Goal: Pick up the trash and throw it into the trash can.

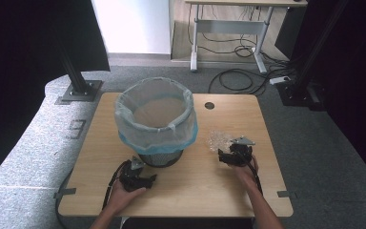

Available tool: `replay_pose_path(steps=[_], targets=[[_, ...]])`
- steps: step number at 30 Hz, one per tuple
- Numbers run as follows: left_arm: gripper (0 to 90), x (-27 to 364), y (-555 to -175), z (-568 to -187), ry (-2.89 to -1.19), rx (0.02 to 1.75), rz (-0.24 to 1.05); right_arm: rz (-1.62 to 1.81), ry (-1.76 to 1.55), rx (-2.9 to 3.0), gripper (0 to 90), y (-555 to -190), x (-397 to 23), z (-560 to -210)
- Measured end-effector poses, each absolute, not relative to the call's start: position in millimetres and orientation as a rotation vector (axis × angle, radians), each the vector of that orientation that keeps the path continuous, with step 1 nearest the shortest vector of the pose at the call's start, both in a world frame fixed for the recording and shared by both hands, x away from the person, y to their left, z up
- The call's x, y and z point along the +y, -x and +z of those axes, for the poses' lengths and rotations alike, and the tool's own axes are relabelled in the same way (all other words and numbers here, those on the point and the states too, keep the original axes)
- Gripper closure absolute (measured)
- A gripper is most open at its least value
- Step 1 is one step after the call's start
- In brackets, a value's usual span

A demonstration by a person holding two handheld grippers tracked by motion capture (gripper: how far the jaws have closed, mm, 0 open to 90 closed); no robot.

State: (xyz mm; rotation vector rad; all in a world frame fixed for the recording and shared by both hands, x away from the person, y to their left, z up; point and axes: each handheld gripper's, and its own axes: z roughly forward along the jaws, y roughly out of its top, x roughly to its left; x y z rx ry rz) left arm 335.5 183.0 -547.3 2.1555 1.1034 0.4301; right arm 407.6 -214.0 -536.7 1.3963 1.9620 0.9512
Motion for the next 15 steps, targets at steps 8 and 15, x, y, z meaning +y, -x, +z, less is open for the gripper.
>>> replay_pose_path(steps=[8, 15], targets=[[17.7, 182.8, -335.4, -547.3, -2.156, 1.102, 0.429, 0.854, -1.379, 1.997, 32.7, -415.5, -209.8, -546.1], [17.7, 182.4, -335.3, -547.3, -2.156, 1.103, 0.431, 0.846, -1.349, 2.047, 66.7, -419.1, -211.4, -547.4]])
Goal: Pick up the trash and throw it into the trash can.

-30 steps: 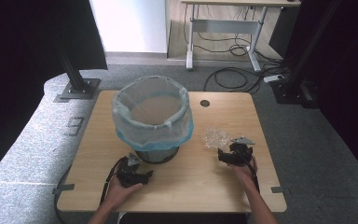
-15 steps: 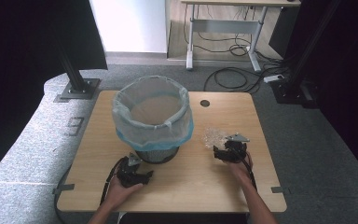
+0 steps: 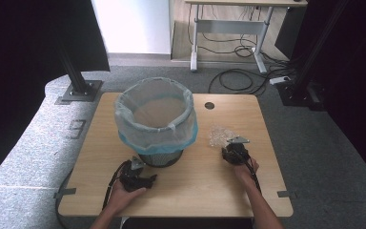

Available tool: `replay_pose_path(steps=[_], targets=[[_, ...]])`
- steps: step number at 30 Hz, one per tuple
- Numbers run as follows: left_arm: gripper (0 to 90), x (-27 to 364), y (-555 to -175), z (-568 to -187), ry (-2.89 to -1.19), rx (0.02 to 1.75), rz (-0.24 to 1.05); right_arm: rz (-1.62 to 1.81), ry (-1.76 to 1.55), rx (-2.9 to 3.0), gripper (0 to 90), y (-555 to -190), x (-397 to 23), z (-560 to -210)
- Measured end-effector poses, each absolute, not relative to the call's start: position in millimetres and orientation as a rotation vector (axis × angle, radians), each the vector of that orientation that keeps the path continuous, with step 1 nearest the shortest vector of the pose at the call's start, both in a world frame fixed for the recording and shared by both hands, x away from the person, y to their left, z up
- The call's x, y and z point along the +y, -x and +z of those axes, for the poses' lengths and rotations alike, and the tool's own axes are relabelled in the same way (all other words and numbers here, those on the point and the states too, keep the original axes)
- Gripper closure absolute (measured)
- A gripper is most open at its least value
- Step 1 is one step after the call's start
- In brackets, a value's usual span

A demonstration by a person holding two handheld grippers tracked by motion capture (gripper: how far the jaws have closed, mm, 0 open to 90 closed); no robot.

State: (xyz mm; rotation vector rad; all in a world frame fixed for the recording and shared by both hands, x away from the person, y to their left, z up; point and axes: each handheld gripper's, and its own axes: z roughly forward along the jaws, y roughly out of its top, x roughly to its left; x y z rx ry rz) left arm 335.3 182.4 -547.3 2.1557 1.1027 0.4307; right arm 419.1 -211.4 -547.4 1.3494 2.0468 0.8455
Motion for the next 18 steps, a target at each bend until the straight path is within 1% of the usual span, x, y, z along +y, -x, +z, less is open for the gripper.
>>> replay_pose_path(steps=[1, 2, 5, 7, 18], targets=[[17.7, 182.4, -335.3, -547.3, -2.156, 1.103, 0.431, 0.843, -1.348, 2.046, 69.6, -419.5, -211.6, -547.8], [17.7, 182.4, -335.3, -547.3, -2.156, 1.103, 0.431, 0.843, -1.348, 2.046, 69.6, -419.5, -211.6, -547.8], [17.7, 182.3, -335.3, -547.3, -2.156, 1.102, 0.431, 0.855, -1.348, 2.047, 80.5, -420.7, -213.4, -547.1], [17.7, 182.3, -335.3, -547.3, -2.155, 1.102, 0.431, 0.876, -1.347, 2.04, 84.6, -420.9, -215.4, -545.1], [17.7, 182.0, -335.1, -547.3, -2.157, 1.1, 0.43, 0.994, -1.353, 1.965, 86.0, -415.3, -220.8, -530.4]])
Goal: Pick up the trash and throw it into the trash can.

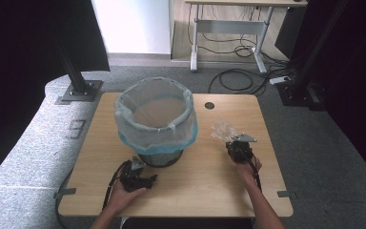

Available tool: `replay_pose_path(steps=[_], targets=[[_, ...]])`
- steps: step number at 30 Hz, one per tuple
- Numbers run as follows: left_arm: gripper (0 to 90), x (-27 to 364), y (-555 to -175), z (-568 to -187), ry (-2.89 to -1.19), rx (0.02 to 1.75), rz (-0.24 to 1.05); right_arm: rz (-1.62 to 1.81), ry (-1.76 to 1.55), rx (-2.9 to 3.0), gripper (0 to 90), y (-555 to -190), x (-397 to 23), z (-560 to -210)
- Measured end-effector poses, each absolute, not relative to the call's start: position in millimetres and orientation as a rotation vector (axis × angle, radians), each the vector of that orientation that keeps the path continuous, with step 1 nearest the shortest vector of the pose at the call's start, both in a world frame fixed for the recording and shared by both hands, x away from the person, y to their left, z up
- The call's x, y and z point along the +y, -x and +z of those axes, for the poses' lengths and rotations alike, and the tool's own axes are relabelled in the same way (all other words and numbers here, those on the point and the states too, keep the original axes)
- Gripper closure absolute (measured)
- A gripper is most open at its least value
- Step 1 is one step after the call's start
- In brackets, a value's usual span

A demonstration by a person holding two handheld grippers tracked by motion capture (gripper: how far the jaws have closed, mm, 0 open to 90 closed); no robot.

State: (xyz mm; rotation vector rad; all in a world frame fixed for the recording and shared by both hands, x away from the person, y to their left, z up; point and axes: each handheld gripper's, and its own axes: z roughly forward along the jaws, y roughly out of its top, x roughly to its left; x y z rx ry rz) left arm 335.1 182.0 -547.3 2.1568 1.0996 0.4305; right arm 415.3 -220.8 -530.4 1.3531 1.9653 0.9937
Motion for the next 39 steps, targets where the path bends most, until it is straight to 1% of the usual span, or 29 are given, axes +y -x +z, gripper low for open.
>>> replay_pose_path(steps=[24, 39], targets=[[17.8, 181.9, -334.9, -547.3, -2.157, 1.1, 0.431, 1.125, -1.394, 1.879, 86.5, -403.7, -251.6, -505.3], [17.8, 181.9, -335.0, -547.3, -2.157, 1.1, 0.431, 1.214, -1.328, 1.856, 86.5, -391.6, -245.1, -483.9]])
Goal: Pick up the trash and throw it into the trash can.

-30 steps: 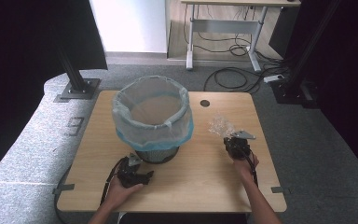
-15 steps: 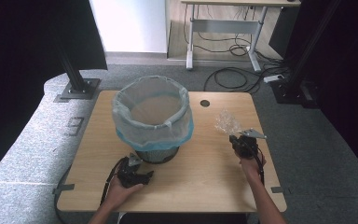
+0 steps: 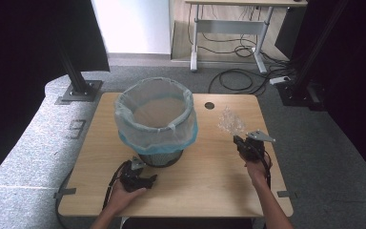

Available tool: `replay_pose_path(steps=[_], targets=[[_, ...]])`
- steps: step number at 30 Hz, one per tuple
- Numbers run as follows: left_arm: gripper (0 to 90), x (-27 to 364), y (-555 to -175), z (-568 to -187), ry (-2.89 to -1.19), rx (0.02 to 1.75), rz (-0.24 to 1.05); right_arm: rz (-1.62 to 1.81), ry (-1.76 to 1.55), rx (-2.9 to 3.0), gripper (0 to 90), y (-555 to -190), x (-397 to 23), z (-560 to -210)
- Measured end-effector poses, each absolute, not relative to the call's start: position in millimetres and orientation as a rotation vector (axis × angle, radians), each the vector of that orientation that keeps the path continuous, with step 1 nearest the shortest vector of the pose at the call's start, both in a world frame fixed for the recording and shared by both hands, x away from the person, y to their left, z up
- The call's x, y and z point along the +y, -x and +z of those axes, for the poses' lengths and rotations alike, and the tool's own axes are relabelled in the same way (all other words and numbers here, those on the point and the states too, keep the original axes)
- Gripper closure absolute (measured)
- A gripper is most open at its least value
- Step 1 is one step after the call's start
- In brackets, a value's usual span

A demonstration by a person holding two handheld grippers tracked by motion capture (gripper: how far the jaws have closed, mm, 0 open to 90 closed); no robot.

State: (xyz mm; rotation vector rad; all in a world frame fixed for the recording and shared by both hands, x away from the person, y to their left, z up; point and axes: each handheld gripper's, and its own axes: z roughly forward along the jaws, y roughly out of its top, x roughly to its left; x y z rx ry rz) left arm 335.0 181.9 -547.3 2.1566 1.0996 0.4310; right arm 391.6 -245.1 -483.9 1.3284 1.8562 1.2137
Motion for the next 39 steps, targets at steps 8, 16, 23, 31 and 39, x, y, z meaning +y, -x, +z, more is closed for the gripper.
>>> replay_pose_path(steps=[8, 16, 23, 31, 39], targets=[[17.8, 182.0, -335.0, -547.3, -2.157, 1.099, 0.431, 1.244, -1.317, 1.86, 86.5, -389.8, -240.9, -480.0], [17.8, 182.0, -335.0, -547.3, -2.157, 1.099, 0.431, 1.259, -1.311, 1.862, 86.4, -388.2, -238.0, -478.0], [17.8, 181.9, -335.0, -547.3, -2.157, 1.1, 0.431, 1.255, -1.3, 1.864, 86.4, -386.6, -236.6, -476.7], [17.8, 182.0, -335.0, -547.3, -2.157, 1.099, 0.431, 1.195, -1.259, 1.887, 84.7, -385.8, -230.3, -479.6], [17.8, 182.0, -335.0, -547.3, -2.157, 1.099, 0.431, 1.101, -1.161, 1.952, 81.1, -384.1, -214.8, -485.3]])
